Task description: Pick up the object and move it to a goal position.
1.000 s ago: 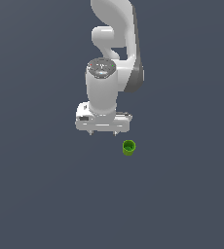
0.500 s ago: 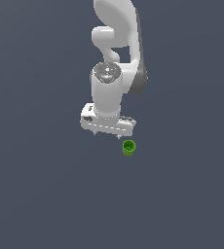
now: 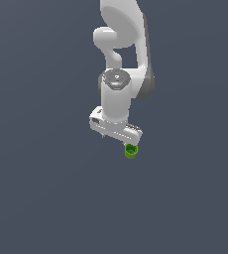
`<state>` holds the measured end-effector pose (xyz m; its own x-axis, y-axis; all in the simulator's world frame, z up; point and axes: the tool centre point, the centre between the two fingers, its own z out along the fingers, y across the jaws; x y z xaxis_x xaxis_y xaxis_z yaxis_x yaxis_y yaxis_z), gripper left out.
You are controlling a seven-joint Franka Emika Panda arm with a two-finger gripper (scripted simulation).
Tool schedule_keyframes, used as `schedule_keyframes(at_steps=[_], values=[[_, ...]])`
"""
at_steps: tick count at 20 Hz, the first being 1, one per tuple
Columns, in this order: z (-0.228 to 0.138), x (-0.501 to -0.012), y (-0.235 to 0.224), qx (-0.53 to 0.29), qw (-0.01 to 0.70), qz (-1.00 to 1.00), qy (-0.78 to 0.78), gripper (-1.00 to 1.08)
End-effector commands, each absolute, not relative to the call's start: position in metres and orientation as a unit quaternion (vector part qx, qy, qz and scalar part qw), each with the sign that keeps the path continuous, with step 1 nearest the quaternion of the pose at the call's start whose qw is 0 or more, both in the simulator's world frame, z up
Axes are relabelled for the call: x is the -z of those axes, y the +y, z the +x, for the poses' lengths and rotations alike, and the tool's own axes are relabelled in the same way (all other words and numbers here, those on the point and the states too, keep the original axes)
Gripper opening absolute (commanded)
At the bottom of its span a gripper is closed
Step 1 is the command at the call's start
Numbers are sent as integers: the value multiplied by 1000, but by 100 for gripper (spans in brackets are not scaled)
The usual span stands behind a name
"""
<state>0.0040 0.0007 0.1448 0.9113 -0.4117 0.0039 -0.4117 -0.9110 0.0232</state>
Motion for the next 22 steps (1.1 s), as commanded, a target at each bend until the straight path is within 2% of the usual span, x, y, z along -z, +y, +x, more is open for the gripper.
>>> schedule_keyframes(at_steps=[1, 22], values=[[4, -141, 6, 0, 10, 970, -241, 100], [2, -112, 50, 0, 3, 877, -480, 100]])
